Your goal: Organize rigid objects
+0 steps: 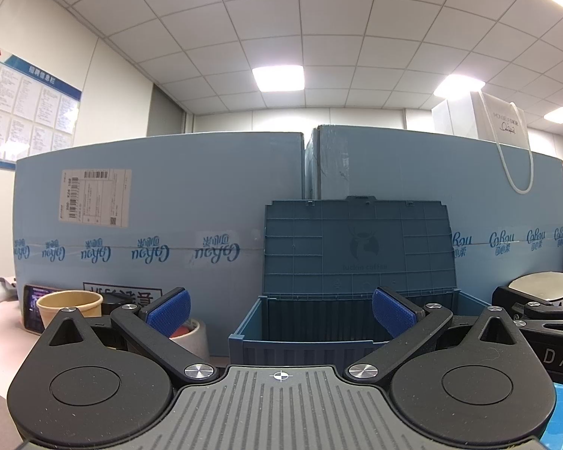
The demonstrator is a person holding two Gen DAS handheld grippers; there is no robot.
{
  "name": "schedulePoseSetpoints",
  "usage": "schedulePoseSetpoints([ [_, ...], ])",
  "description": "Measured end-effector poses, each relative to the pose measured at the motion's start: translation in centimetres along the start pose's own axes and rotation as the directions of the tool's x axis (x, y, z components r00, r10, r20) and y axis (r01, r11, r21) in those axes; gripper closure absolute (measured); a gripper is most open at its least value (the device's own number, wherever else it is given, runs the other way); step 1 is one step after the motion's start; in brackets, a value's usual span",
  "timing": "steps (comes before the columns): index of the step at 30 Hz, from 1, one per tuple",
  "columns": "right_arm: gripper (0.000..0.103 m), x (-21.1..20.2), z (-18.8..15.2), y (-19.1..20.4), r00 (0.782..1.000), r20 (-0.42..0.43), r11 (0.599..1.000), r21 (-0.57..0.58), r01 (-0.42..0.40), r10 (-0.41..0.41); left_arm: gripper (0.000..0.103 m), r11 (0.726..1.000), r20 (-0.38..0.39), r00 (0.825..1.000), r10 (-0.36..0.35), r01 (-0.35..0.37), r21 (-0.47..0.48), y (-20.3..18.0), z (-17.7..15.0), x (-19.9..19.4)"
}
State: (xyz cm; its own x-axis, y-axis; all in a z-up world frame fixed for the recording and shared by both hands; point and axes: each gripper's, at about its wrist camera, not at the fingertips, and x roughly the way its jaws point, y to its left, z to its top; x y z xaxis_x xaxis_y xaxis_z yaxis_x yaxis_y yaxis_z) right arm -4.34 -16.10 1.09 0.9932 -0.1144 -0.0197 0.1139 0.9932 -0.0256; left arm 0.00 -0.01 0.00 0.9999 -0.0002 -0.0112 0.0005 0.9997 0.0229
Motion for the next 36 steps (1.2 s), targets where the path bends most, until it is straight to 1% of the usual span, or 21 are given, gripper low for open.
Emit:
schedulePoseSetpoints([
  [36,0.000,0.18,-0.01,0.07,1.000,-0.002,1.000,0.000,-0.001,0.001,0.000,1.000,-0.003,1.000,0.000,0.000,0.000,-0.02,0.00,0.02],
])
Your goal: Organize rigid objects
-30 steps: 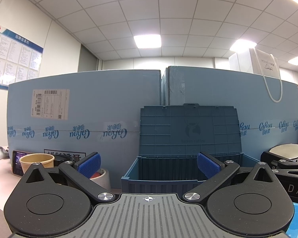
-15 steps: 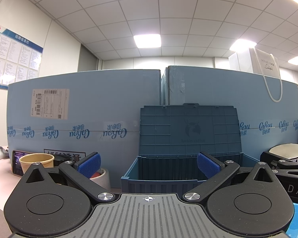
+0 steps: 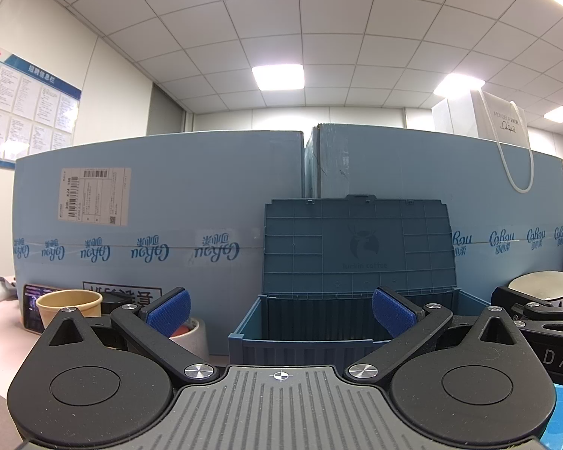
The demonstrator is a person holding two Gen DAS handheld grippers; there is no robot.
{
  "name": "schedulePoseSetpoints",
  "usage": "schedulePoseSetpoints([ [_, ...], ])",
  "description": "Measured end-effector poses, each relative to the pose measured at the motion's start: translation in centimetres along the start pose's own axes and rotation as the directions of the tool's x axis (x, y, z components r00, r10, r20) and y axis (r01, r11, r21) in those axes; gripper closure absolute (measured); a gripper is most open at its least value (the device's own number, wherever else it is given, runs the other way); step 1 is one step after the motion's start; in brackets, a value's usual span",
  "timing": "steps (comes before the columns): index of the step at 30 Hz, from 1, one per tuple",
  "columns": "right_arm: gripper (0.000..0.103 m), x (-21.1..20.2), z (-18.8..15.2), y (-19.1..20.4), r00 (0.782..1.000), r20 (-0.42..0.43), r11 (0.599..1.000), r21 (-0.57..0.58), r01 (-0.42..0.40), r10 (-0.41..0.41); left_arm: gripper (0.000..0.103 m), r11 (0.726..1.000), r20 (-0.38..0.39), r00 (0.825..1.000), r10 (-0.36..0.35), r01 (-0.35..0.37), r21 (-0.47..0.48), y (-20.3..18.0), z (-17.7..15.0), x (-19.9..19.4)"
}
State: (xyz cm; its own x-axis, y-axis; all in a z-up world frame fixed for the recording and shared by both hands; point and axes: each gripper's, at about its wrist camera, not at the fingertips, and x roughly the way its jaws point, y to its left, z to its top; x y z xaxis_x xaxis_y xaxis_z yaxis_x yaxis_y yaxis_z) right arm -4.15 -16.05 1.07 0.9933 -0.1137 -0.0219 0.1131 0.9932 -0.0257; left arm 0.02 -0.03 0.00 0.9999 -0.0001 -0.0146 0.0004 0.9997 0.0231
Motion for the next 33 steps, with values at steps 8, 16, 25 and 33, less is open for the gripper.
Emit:
schedulePoseSetpoints([
  [8,0.000,0.1,-0.1,0.0,1.000,0.001,1.000,0.001,0.000,0.000,0.000,1.000,-0.004,1.000,-0.009,0.009,-0.008,0.2,0.0,0.0],
  [16,0.000,0.2,-0.7,-0.1,1.000,-0.007,1.000,0.005,-0.006,0.006,0.000,1.000,-0.013,1.000,-0.011,0.011,-0.009,0.4,-0.1,-0.2],
  [25,0.000,0.2,-0.6,0.0,1.000,-0.010,1.000,0.003,-0.007,0.007,0.000,1.000,-0.016,1.000,-0.014,0.014,-0.016,0.5,-0.1,-0.1],
  [33,0.000,-0.1,-0.7,-0.9,0.999,-0.006,0.997,0.059,-0.043,0.043,0.000,0.999,-0.017,0.999,-0.050,0.050,-0.014,0.4,0.0,-0.4],
])
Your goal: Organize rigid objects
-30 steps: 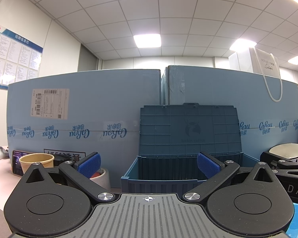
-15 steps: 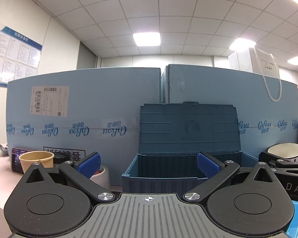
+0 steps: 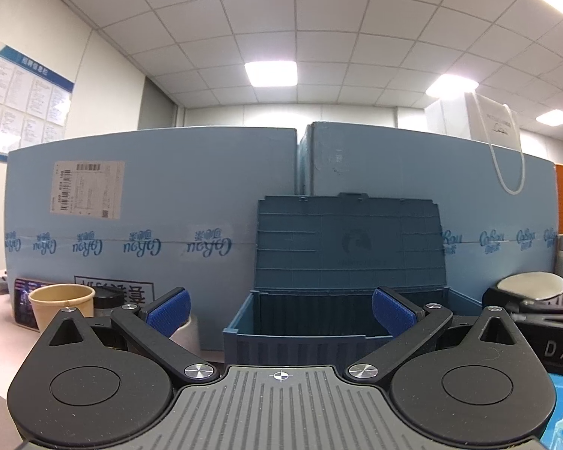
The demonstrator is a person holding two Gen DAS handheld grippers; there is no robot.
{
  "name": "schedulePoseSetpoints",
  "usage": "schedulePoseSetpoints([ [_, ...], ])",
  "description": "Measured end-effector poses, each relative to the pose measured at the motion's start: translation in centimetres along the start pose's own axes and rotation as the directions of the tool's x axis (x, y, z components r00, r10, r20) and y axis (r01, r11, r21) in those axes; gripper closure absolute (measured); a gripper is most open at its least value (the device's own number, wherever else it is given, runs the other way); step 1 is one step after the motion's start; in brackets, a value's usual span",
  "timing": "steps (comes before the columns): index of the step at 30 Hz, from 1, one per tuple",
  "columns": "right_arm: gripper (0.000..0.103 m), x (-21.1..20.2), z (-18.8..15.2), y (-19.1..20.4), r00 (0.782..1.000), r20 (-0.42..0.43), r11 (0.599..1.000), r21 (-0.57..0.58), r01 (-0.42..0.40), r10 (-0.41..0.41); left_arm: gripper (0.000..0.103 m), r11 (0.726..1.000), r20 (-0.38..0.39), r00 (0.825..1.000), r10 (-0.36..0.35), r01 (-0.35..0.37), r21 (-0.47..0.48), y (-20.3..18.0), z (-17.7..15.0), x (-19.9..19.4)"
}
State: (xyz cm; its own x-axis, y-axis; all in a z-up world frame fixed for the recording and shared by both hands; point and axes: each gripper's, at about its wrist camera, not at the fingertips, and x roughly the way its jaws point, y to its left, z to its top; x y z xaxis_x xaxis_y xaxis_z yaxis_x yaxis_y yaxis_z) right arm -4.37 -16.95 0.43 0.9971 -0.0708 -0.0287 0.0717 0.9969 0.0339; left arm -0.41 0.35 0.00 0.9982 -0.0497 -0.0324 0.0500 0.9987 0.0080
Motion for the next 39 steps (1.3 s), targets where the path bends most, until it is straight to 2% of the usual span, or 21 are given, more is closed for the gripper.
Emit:
schedulePoseSetpoints([
  [4,0.000,-0.9,0.0,-0.7,1.000,0.009,1.000,-0.002,0.015,-0.015,0.000,0.999,-0.024,0.999,-0.045,0.045,0.012,-0.4,0.5,-0.3],
  [7,0.000,-1.3,0.3,-1.9,0.998,-0.047,0.999,0.009,0.034,-0.034,0.000,0.997,-0.043,0.996,-0.073,0.072,-0.020,-0.5,1.1,-0.7],
  [12,0.000,-3.1,1.1,-4.9,0.996,-0.057,0.997,0.043,0.069,-0.067,0.000,0.990,-0.089,0.988,-0.127,0.121,-0.069,-1.3,2.2,-1.2],
  [16,0.000,-5.1,1.9,-7.1,0.995,-0.064,0.996,-0.016,0.082,-0.083,0.000,0.980,-0.105,0.976,-0.192,0.186,-0.068,-3.0,2.5,-1.7],
  [18,0.000,-5.9,2.3,-8.2,0.993,-0.086,0.994,-0.090,0.068,-0.076,0.000,0.972,-0.128,0.964,-0.234,0.228,-0.060,-4.1,2.7,-1.8],
  [21,0.000,-6.9,2.4,-9.6,0.991,-0.129,0.971,-0.239,0.008,-0.040,0.000,0.960,-0.165,0.946,-0.280,0.274,-0.060,-5.7,2.9,-1.8],
  [23,0.000,-7.5,2.4,-10.6,0.983,-0.182,0.942,-0.322,-0.092,0.033,0.000,0.952,-0.193,0.933,-0.305,0.297,-0.071,-6.8,2.8,-1.6],
  [25,0.000,-8.0,2.2,-11.7,0.961,-0.251,0.904,-0.377,-0.204,0.112,0.000,0.945,-0.226,0.917,-0.328,0.318,-0.081,-7.8,2.6,-1.3],
  [28,0.000,-8.1,1.7,-12.5,0.922,-0.367,0.853,-0.436,-0.286,0.122,0.000,0.924,-0.269,0.885,-0.381,0.372,-0.088,-9.1,2.2,-0.8],
  [30,0.000,-7.8,1.0,-12.7,0.897,-0.430,0.825,-0.466,-0.320,0.105,0.000,0.900,-0.311,0.847,-0.432,0.426,-0.089,-9.8,2.2,-0.2],
  [31,0.000,-7.5,0.7,-12.7,0.883,-0.461,0.810,-0.481,-0.335,0.092,0.000,0.882,-0.335,0.820,-0.465,0.461,-0.094,-10.2,2.3,0.1],
  [34,0.000,-6.2,-0.4,-12.5,0.840,-0.538,0.764,-0.513,-0.392,0.070,0.000,0.820,-0.440,0.717,-0.541,0.566,-0.087,-11.6,2.6,1.2],
  [35,0.000,-5.6,-0.8,-12.6,0.825,-0.562,0.756,-0.512,-0.409,0.066,0.000,0.800,-0.461,0.690,-0.558,0.595,-0.077,-11.9,2.7,1.3],
  [37,0.000,-4.2,-1.4,-12.8,0.794,-0.606,0.748,-0.503,-0.433,0.052,0.000,0.788,-0.468,0.677,-0.568,0.611,-0.072,-12.1,2.8,1.4],
  [39,0.002,-3.0,-1.7,-12.9,0.774,-0.632,0.745,-0.497,-0.445,0.040,0.000,0.770,-0.468,0.658,-0.591,0.632,-0.084,-11.8,3.0,1.5],
])
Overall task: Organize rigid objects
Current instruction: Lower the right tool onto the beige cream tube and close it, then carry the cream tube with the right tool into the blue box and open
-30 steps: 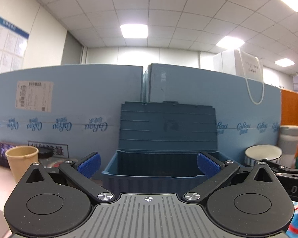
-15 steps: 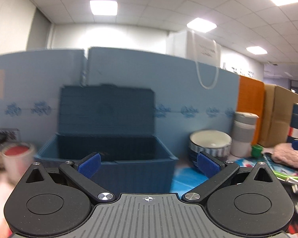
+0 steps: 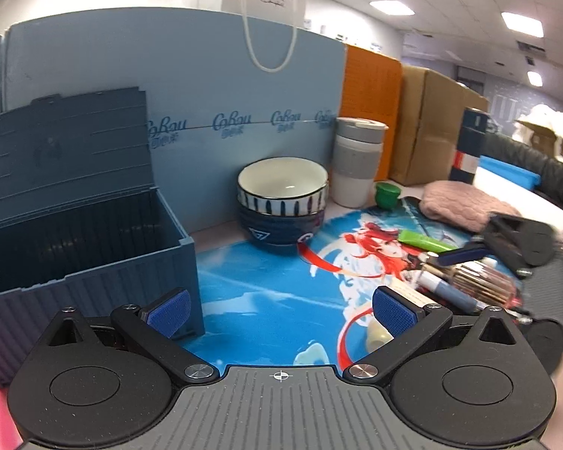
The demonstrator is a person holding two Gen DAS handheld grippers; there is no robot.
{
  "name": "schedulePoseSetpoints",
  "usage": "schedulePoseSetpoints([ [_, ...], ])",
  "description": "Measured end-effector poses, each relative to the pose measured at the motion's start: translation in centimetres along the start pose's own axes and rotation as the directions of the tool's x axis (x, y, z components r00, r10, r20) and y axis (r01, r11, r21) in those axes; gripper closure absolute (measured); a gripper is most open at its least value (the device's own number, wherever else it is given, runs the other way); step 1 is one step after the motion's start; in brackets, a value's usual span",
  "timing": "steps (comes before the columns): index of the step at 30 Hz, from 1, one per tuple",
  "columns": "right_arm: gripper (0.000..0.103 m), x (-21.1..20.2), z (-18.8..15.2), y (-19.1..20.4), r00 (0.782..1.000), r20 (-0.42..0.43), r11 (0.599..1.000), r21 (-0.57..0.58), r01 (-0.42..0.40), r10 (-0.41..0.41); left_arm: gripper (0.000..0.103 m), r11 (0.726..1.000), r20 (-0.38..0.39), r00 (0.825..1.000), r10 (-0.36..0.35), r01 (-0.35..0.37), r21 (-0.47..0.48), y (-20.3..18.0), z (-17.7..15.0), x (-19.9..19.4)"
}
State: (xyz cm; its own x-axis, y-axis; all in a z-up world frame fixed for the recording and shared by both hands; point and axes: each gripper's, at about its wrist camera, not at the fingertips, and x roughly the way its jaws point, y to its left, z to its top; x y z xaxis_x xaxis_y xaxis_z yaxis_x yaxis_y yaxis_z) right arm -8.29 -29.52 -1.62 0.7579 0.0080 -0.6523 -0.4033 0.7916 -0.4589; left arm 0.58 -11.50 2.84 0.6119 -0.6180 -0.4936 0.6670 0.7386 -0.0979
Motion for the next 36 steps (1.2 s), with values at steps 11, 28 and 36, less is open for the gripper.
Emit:
schedulePoseSetpoints([
  [11,0.023,4.0,2.4,-3.5,0.986,-0.030,0.967,0.203,-0.157,0.167,0.000,0.989,-0.004,0.991,-0.134,0.133,-0.068,3.2,0.9,-1.5],
  [28,0.063,5.2,2.8,-5.3,0.983,-0.091,0.862,0.498,-0.094,0.160,0.000,0.976,0.089,0.983,-0.158,0.169,-0.136,6.2,2.5,-4.4],
  [36,0.064,2.7,3.6,-4.1,0.995,-0.087,0.766,0.637,0.088,-0.042,0.000,0.966,0.142,0.982,-0.122,0.150,-0.212,9.3,3.3,-6.0],
])
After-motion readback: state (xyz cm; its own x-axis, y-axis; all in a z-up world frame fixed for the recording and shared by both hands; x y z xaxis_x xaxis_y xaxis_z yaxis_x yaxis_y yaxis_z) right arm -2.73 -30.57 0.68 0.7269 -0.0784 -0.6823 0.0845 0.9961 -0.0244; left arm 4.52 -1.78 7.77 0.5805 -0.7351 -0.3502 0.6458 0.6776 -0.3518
